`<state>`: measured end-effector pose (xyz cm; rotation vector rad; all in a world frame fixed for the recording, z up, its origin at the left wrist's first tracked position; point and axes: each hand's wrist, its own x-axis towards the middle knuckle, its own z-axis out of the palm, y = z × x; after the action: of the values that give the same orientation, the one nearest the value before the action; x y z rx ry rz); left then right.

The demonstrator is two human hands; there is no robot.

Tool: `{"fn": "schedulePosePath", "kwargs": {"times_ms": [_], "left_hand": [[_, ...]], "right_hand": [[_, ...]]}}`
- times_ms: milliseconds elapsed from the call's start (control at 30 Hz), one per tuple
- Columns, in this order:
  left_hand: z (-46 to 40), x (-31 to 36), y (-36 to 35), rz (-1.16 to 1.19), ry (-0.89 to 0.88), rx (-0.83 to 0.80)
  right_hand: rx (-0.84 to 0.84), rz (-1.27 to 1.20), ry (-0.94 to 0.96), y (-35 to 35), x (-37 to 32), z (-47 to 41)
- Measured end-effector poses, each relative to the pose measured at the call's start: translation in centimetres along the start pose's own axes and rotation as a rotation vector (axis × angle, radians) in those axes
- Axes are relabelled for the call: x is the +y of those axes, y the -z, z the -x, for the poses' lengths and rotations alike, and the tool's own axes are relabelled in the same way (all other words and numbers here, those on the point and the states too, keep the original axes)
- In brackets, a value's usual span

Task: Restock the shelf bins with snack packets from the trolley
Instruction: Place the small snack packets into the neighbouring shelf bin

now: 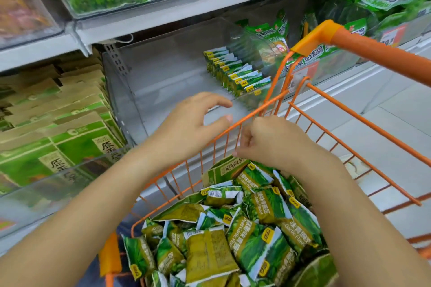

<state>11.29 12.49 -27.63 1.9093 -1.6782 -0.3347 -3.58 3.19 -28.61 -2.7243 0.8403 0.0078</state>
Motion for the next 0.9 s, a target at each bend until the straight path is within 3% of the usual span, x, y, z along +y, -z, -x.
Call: {"fn": "schedulePosePath", "kwargs": {"times_ms": [67,167,333,467,633,733,900], "left_hand": [[3.0,-1.6,-1.0,-0.181,0.001,-0.042],[5.0,-3.0,-2.6,-0.214,-0.043,-0.061],[4.9,-3.7,-3.0,-0.135,-0.123,-0.015],[5.3,-3.6,-2.8,-0.091,-0.129,0.080],[5.8,-2.7,-2.0,0.197,-0.075,0.168],[6.0,-2.4,-1.7,0.372,-0.026,0.127],[5.8,-2.2,-1.4,0.534,0.039,0.201]], "right_hand": [[-0.320,0.097,-0.034,-0.9,0.2,0.0],[-0.731,0.171,-0.091,-2.2,0.1,-0.2],[-0.908,0.323,-0.079,-3.6,-0.5,-0.4],[-0.771,0.161,-0.111,-2.5,0.1,0.1],[-0.387,-0.552,0.002,-0.2,0.0,0.7],[-0.260,-0.690,0.115,-0.2,-1.0,0.7],[-0.119,-0.914,0.115,0.1,-1.4,0.7]]}}
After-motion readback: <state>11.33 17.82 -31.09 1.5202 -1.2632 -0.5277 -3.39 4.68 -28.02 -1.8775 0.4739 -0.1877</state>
